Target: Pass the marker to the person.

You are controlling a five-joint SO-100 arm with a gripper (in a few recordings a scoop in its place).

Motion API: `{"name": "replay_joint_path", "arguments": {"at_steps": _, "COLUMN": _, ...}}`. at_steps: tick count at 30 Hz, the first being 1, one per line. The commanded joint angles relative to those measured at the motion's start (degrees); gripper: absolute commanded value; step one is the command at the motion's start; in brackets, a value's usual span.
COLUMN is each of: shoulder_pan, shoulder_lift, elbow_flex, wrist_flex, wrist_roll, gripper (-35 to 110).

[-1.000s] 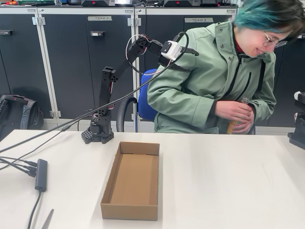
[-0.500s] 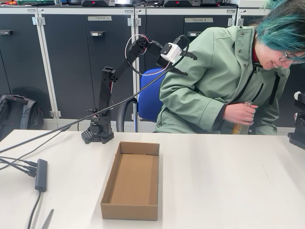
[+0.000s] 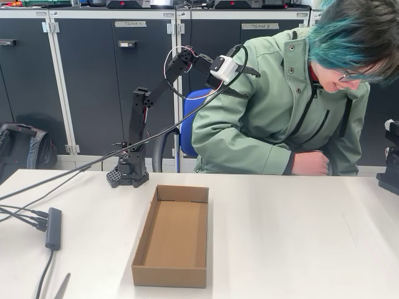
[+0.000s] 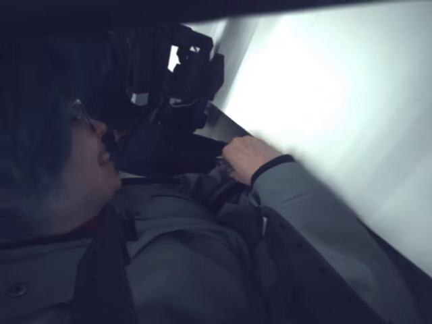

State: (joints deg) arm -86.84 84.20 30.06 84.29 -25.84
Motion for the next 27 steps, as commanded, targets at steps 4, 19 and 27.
{"name": "replay_joint_path", "arguments": {"at_steps": 4, "shoulder_pan": 0.70, "shoulder_lift": 3.87, "elbow_flex": -0.53, "wrist_flex": -1.67, "wrist_roll": -0.97, "gripper": 40}}
{"name": "replay_joint_path", "arguments": {"at_steps": 19, "shoulder_pan": 1.93, "shoulder_lift": 3.87, "elbow_flex": -0.44, "wrist_flex": -0.09, "wrist_roll": -1.58, "gripper": 40}}
{"name": "replay_joint_path", "arguments": {"at_steps": 27, "shoulder_pan": 1.14, "shoulder_lift": 3.60, "elbow_flex": -0.35, "wrist_flex": 0.97, "wrist_roll": -2.02, "gripper": 40}}
